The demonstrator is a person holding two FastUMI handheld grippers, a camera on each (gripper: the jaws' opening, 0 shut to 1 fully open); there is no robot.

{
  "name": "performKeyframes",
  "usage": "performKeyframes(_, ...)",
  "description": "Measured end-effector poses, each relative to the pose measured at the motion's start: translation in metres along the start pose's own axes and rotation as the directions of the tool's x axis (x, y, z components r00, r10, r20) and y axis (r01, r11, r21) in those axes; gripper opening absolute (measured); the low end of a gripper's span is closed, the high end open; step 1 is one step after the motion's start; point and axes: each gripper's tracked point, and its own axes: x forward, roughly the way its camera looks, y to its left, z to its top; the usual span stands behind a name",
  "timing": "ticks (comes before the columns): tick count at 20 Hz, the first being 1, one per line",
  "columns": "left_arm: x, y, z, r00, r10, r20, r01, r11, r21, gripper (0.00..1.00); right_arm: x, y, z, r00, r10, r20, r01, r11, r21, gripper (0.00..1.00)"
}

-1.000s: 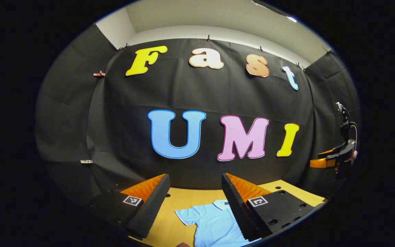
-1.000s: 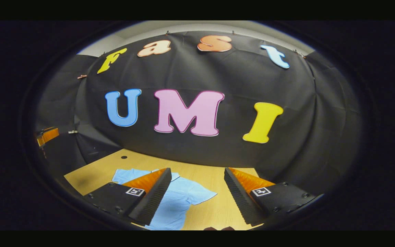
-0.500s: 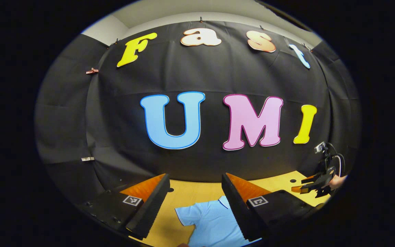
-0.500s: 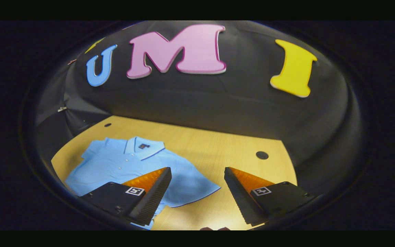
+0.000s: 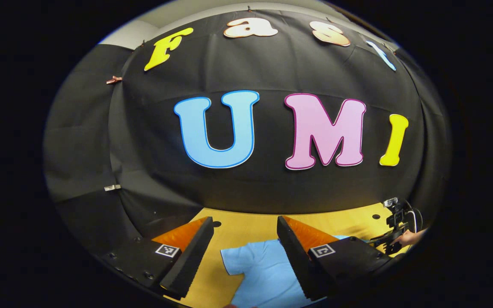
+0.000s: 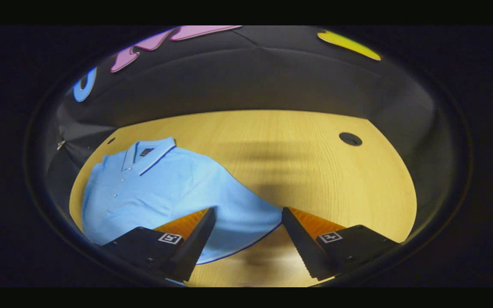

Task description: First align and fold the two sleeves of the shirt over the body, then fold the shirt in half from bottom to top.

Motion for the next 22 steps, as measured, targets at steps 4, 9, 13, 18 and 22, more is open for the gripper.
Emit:
performKeyframes(4,0.004,0.014,-0.008,1.000,-0.022,-0.018,0.022,0.999,-0.026,0.95,0.004,-0.010,0.003,0.995,-0.101,0.004,0.101,0.995,0.010,0.29)
performKeyframes(9,0.003,0.054,-0.003,1.000,-0.009,-0.001,0.009,1.000,-0.028,0.95,-0.009,0.010,0.021,0.996,-0.084,0.037,0.082,0.995,0.059,0.11)
performKeyframes(13,0.005,0.082,-0.022,1.000,0.003,-0.023,-0.004,0.999,-0.038,0.95,-0.042,0.084,0.061,0.987,0.063,0.151,-0.083,0.988,0.128,0.11)
performKeyframes(18,0.004,0.123,-0.073,0.991,0.039,-0.126,-0.055,0.991,-0.122,0.97,-0.038,0.165,0.050,0.975,0.184,0.126,-0.194,0.978,0.071,0.17)
performKeyframes(22,0.006,0.161,-0.124,0.968,0.099,-0.231,-0.117,0.991,-0.066,0.97,-0.002,0.170,0.014,0.994,0.099,0.048,-0.104,0.989,0.107,0.06)
